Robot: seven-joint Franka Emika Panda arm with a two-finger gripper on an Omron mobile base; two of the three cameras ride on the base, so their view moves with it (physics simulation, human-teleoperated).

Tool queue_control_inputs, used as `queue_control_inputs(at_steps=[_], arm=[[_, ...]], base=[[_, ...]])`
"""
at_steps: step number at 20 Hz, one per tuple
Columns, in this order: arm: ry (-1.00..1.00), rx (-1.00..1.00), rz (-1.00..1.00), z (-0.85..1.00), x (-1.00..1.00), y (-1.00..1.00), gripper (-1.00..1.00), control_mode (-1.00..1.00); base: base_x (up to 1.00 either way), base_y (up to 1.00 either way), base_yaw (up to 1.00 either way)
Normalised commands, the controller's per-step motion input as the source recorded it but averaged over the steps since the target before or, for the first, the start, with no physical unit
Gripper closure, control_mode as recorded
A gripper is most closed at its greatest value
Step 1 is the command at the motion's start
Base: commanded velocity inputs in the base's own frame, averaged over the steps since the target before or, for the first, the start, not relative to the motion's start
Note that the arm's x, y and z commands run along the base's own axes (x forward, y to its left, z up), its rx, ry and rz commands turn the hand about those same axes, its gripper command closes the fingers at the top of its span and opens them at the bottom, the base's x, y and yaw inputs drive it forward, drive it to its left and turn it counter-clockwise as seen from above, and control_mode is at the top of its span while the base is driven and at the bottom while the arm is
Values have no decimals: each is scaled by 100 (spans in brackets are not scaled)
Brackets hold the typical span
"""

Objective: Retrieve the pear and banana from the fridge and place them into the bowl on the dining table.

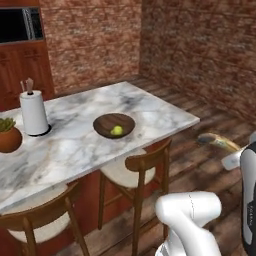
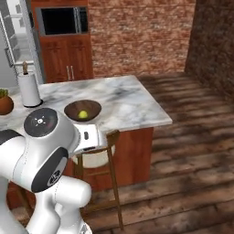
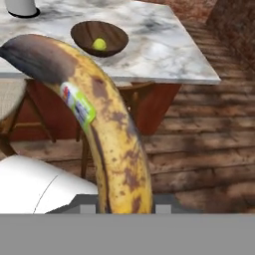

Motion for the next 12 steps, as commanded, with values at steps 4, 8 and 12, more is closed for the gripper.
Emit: queue_control_inputs(at_steps=[4, 8, 12], arm=[[0, 0, 0, 0, 0, 0, 100, 100], [0, 0, 0, 0, 0, 0, 100, 100], [0, 0, 0, 0, 0, 0, 100, 100]], base=[[100, 6, 29], [100, 9, 38], [100, 0, 55]])
